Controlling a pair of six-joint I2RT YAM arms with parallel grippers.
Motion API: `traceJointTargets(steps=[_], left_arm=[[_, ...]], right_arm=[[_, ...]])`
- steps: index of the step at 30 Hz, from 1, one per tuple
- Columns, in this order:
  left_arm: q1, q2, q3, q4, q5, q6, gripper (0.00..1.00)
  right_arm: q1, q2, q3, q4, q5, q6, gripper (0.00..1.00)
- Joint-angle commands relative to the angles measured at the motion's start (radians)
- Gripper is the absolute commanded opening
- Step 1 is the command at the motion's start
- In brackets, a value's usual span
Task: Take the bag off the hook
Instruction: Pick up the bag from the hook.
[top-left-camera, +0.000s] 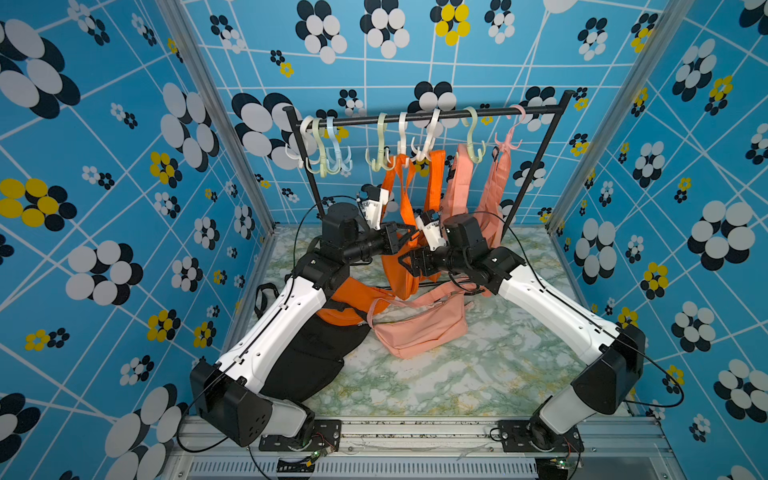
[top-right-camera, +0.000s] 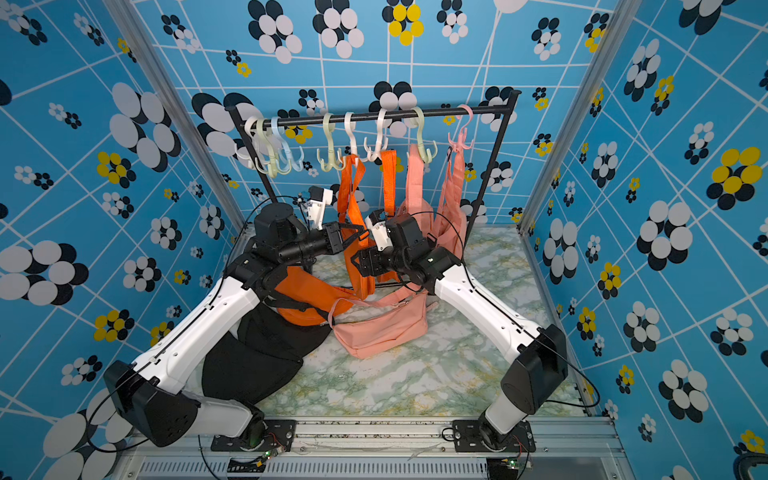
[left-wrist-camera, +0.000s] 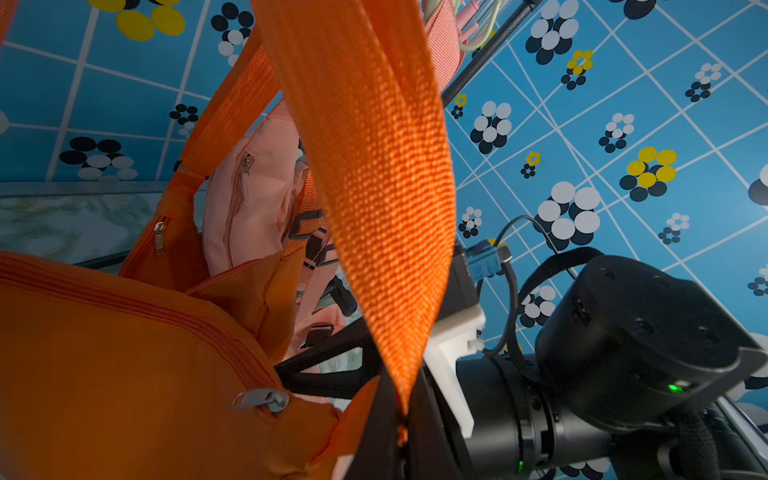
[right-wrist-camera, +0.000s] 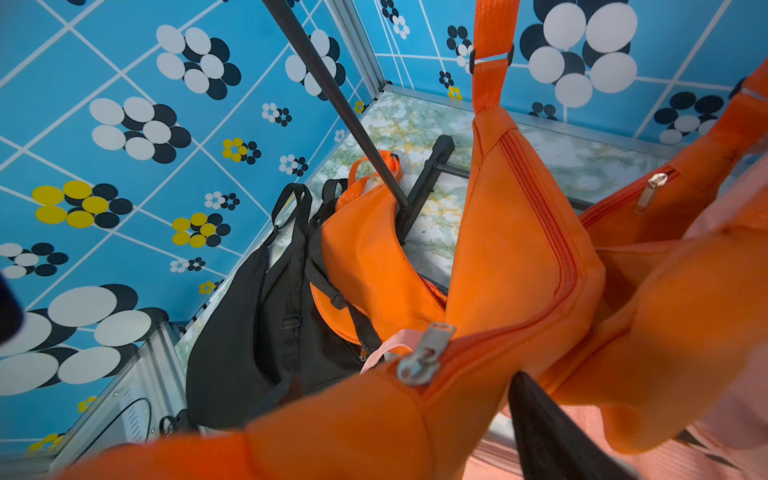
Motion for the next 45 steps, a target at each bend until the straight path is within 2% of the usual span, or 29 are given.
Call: traceJointTargets(steps=[1,2,3,4,5,6,7,8,10,11,17,23,28,35,41,45], left_arm=[[-0.005,-0.031,-0.014,0.010,0.025,-0.014,0.00],[-0.001,-0.036,-0.011,-0.001,0.012,0.000,0.00],[0.005,-0.038,-0.003,-0.017,-0.009,0.018,0.00],[0.014,-0.042,0.010,-0.035,-0.030,0.040,0.02],[0.024,-0.041,0.023,-0.050,-0.046,0.058,0.10],[0.040,-0.041,0.039,-0.064,-0.067,0.079,0.27],[0.056,-0.039,0.055,-0.081,-0.095,0.097,0.52],[0.070,-0.036,0.069,-0.091,-0.117,0.112,0.68],[0.098,-0.024,0.099,-0.121,-0.169,0.138,0.91],[0.108,-0.018,0.108,-0.129,-0.190,0.151,0.99],[0.121,0.046,0.198,-0.192,-0.341,0.235,0.99],[0.101,0.144,0.344,-0.188,-0.327,0.270,0.99],[0.056,0.231,0.464,-0.168,-0.326,0.323,0.99],[0.051,0.337,0.657,-0.212,-0.422,0.404,0.99],[0.093,0.321,0.675,-0.180,-0.504,0.425,0.99],[0.115,0.303,0.677,-0.177,-0.592,0.464,0.99]], right_arm=[[0.007,-0.004,0.038,0.072,-0.013,0.015,0.16],[0.007,-0.012,0.031,0.081,-0.023,0.015,0.05],[0.006,-0.023,0.026,0.084,-0.030,0.009,0.00],[0.006,-0.034,0.023,0.079,-0.034,0.007,0.00],[0.006,-0.045,0.022,0.072,-0.038,0.001,0.00],[0.005,-0.060,0.019,0.060,-0.047,-0.003,0.00],[0.004,-0.077,0.018,0.051,-0.060,-0.004,0.00],[0.004,-0.093,0.018,0.046,-0.073,-0.006,0.00],[0.000,-0.141,-0.019,0.042,-0.103,-0.006,0.00],[-0.002,-0.161,-0.027,0.040,-0.110,-0.005,0.00],[-0.048,-0.298,-0.041,0.019,-0.103,-0.010,0.00],[-0.141,-0.390,-0.050,0.047,-0.124,0.032,0.00],[-0.173,-0.436,-0.039,0.056,-0.114,0.031,0.00],[-0.192,-0.501,-0.011,-0.015,-0.006,-0.046,0.00],[-0.205,-0.541,-0.033,-0.035,0.095,-0.063,0.00],[-0.211,-0.534,-0.021,-0.041,0.109,-0.062,0.00]])
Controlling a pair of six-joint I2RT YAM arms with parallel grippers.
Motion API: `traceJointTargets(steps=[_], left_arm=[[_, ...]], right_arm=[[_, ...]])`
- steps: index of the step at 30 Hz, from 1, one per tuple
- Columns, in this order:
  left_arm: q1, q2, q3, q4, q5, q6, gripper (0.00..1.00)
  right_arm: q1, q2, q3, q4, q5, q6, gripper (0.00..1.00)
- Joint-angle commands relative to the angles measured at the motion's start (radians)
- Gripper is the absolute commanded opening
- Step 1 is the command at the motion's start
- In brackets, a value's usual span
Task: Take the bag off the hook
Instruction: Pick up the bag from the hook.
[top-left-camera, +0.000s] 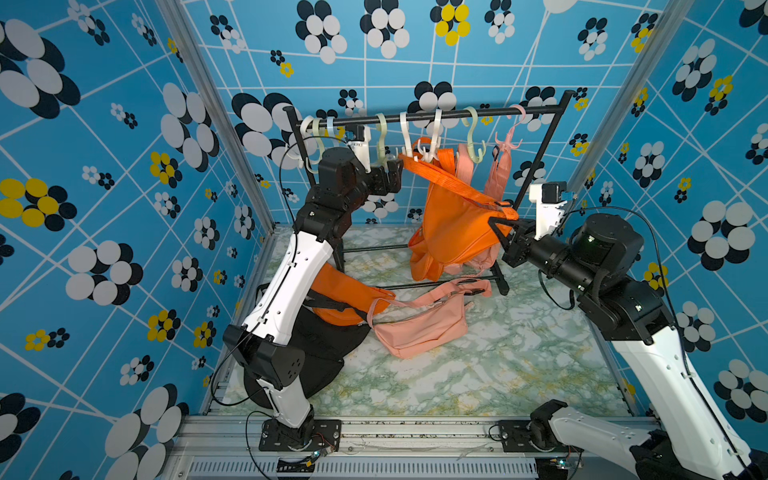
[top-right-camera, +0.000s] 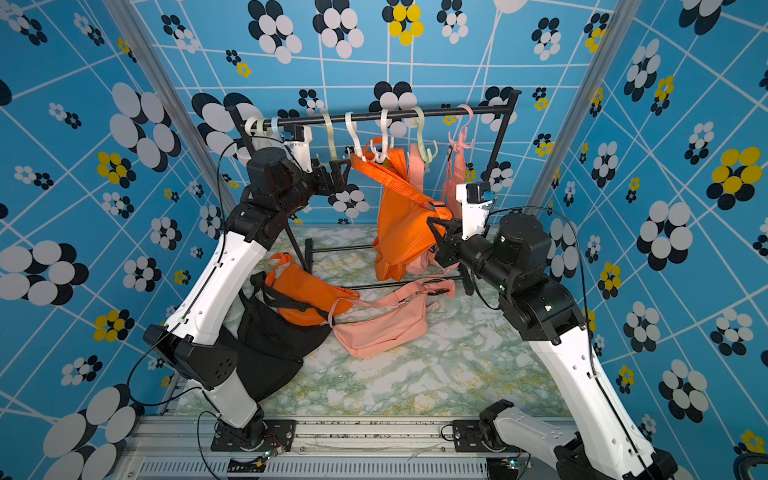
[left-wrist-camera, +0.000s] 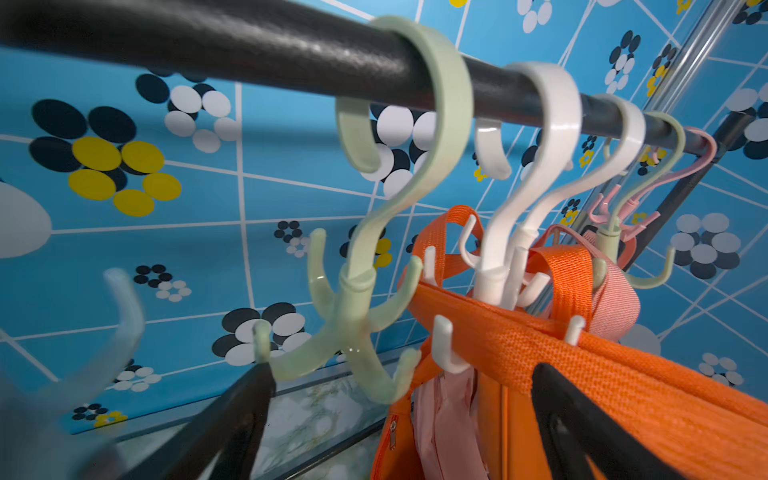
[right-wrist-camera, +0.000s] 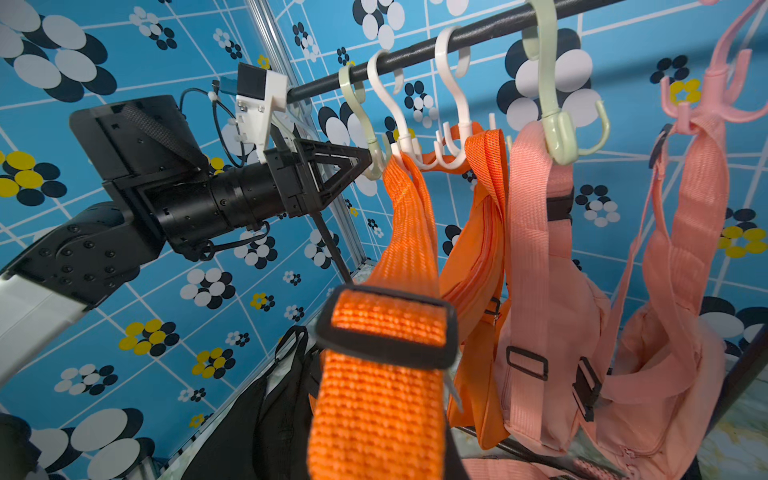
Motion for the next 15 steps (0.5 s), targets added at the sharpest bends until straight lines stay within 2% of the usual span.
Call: traceJointTargets(steps=[1,10,15], left_arm=[[0.021,-0.032,0.034,0.008,-0.118,0.065,0.99],[0.058,0.011,0.138,-0.111,-0.314,0.170,0.99],[0.067,-0.031,0.089,-0.109,-0.359,0.182,0.99]], right_arm=[[-0.009,0.004,0.020,-0.002,0.052,-0.020,0.00],[-0.014,-0.004,0.039,-0.007,0.076,-0.025,0.00],[-0.017,-0.024,0.073,-0.026,0.120,-0.049,0.00]])
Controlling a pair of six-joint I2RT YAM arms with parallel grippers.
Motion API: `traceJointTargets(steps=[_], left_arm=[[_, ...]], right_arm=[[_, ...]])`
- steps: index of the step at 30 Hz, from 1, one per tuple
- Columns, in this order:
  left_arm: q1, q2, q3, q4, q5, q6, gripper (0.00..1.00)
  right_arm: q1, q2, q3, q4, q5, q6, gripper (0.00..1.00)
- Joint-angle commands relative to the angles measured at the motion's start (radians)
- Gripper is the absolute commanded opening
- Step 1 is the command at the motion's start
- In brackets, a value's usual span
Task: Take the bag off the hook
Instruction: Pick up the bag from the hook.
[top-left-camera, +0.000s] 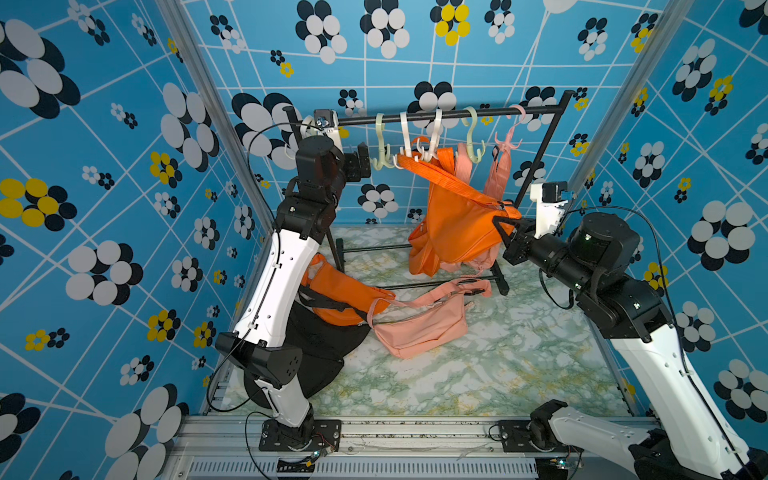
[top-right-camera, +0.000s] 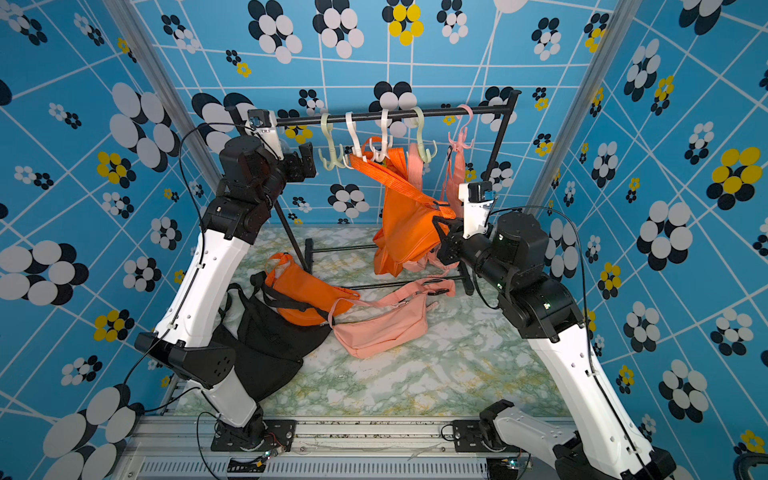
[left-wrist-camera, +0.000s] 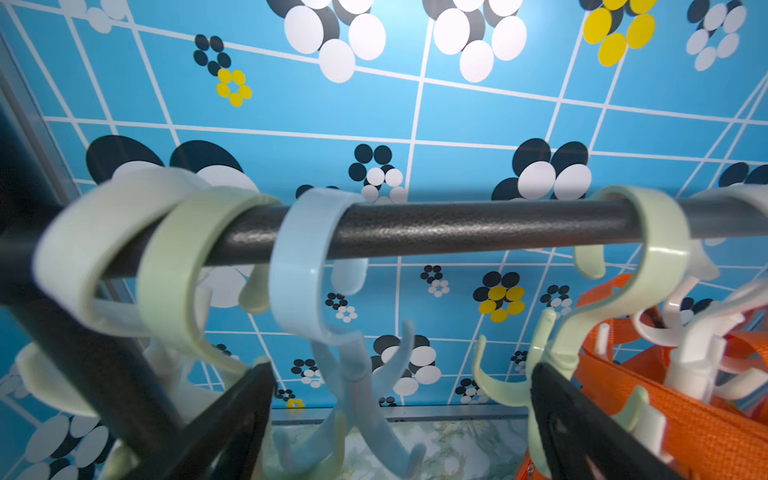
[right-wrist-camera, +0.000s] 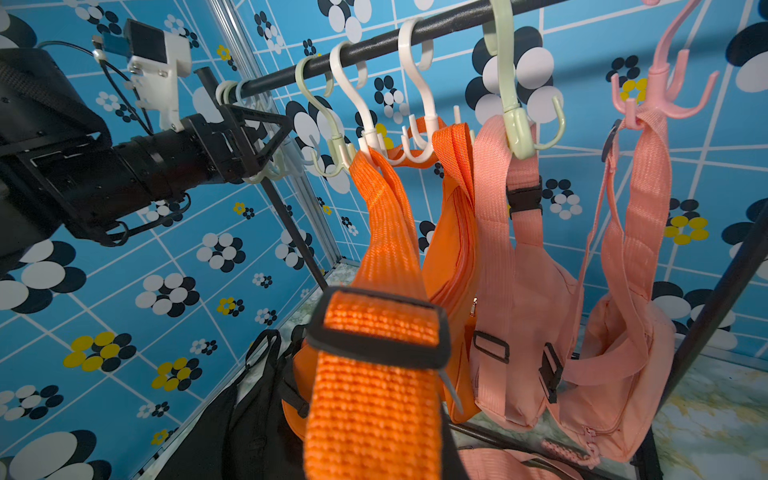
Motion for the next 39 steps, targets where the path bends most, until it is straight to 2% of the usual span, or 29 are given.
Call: traceJointTargets(steps=[1,6,12,15,20,24,27,33,39], left_arm=[[0.008,-0.042,-0.039,-0.016,-0.062,0.032,0.99],[-0.011,-0.113,-0.121,0.016,-0.005,0.022,0.99],[-0.103,-0.169,-0.195,0.034,-0.037,0.088,0.99],[-0.141,-0.210,-0.254,0.054,-0.042,0.111,0.99],[-0.176,-0.275,-0.384,0.132,0.023,0.109,0.99],[-0.198,-0.271,-0.408,0.145,0.077,0.106,0.99],[-0.208,-0.245,-0.390,0.133,0.113,0.088,0.99],[-0.213,-0.173,-0.344,0.115,0.202,0.032,0.99],[-0.213,-0.133,-0.332,0.088,0.223,-0.011,0.99]], right_arm=[[-0.010,-0.033,0.073,0.002,0.065,-0.034,0.00],[-0.010,-0.017,0.090,0.015,0.046,-0.024,0.00],[-0.012,0.048,0.177,0.031,0.007,-0.028,0.00],[-0.014,0.047,0.213,0.025,0.042,-0.046,0.00],[-0.019,0.014,0.237,-0.008,0.121,-0.076,0.00],[-0.021,-0.022,0.239,-0.016,0.181,-0.085,0.00],[-0.021,-0.035,0.250,-0.032,0.157,-0.076,0.00],[-0.022,-0.004,0.256,-0.086,-0.061,0.001,0.00],[-0.021,0.106,0.190,-0.099,-0.466,0.159,0.00]])
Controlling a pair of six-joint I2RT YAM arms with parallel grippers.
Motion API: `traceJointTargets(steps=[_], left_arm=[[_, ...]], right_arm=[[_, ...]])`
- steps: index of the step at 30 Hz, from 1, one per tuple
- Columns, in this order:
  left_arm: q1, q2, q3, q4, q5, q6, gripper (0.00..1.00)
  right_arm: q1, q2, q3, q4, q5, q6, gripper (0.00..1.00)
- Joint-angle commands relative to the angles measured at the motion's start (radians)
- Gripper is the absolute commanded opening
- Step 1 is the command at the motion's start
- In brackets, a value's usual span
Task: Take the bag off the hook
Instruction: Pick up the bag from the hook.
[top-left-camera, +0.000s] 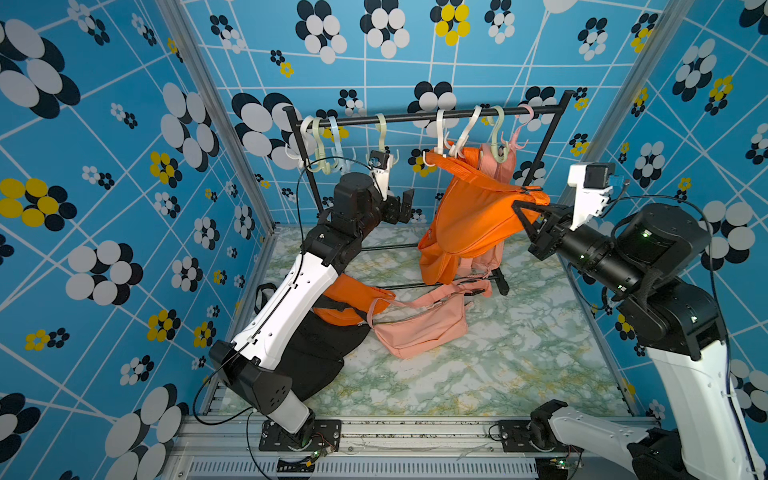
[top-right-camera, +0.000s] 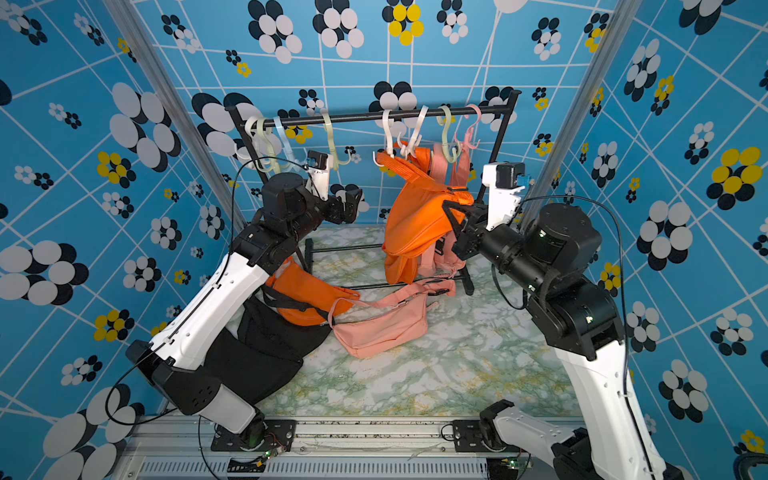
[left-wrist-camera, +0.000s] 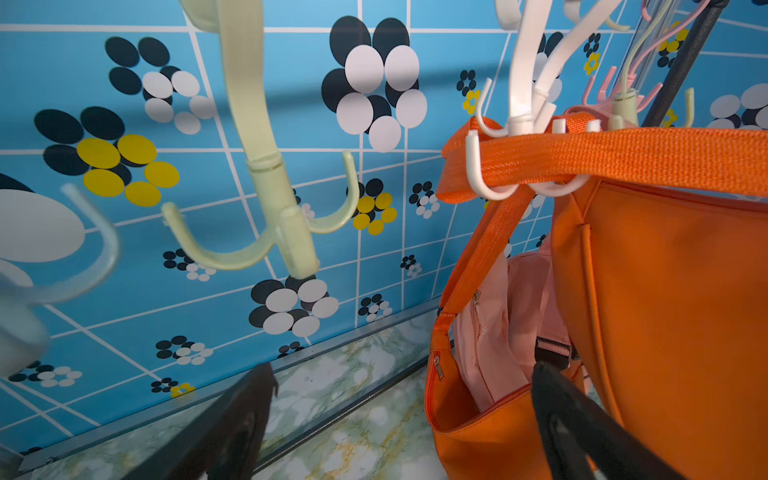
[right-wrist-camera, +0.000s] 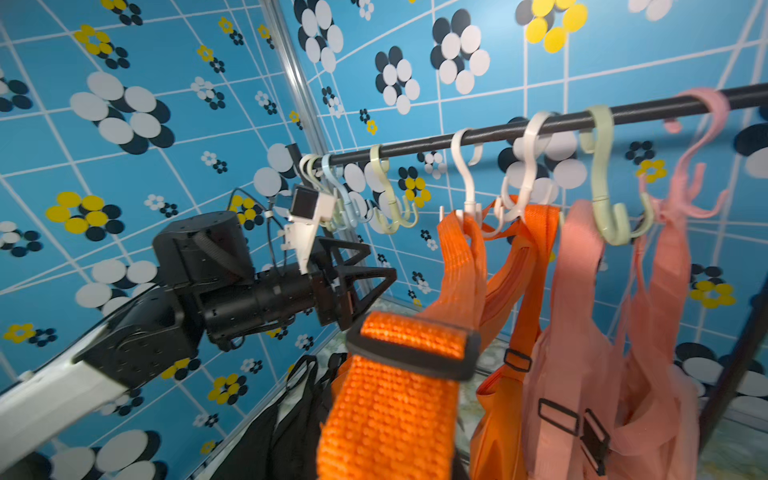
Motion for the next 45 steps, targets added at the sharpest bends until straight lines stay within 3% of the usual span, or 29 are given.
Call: traceJointTargets(steps=[1,3,6,14,19,23,30,31,33,34,35,36,45], left_arm=[[-0.006,0.009,0.030,-0.013,0.027,-0.037,0.99],[-0.003,0.015,0.023,-0.021,0.018,-0.039,0.99],[0.001,0.020,0.013,-0.035,-0.005,-0.040,0.99],[0.038,0.067,-0.033,-0.054,-0.009,-0.073,0.99],[0.063,0.179,0.037,-0.105,0.003,-0.080,0.99],[0.093,0.267,0.106,-0.124,0.103,-0.135,0.99],[0.128,0.318,0.109,-0.048,0.250,-0.240,0.99],[0.129,0.323,0.111,-0.043,0.267,-0.237,0.92],[0.130,0.331,0.120,-0.044,0.283,-0.241,0.49],[0.129,0.330,0.124,-0.047,0.283,-0.246,0.22],[0.129,0.329,0.133,-0.054,0.282,-0.249,0.08],[0.129,0.325,0.138,-0.063,0.283,-0.252,0.01],[0.096,0.177,0.152,-0.105,0.284,-0.261,0.00]], right_arm=[[-0.004,0.073,-0.065,0.019,-0.333,0.142,0.00],[-0.003,0.108,-0.129,0.086,-0.466,0.220,0.00],[-0.004,0.129,-0.230,0.186,-0.555,0.306,0.00],[-0.046,0.117,-0.371,0.195,-0.580,0.324,0.00],[-0.075,0.097,-0.430,0.193,-0.592,0.336,0.00],[-0.083,0.093,-0.429,0.157,-0.569,0.318,0.00],[-0.087,0.091,-0.420,0.115,-0.534,0.286,0.00],[-0.088,0.092,-0.416,0.105,-0.529,0.279,0.00],[-0.088,0.092,-0.403,0.082,-0.519,0.263,0.00],[-0.089,0.092,-0.401,0.074,-0.513,0.256,0.00],[-0.090,0.090,-0.399,0.069,-0.508,0.252,0.00],[-0.092,0.088,-0.398,0.067,-0.503,0.250,0.00],[-0.093,0.107,-0.359,0.118,-0.471,0.256,0.00]])
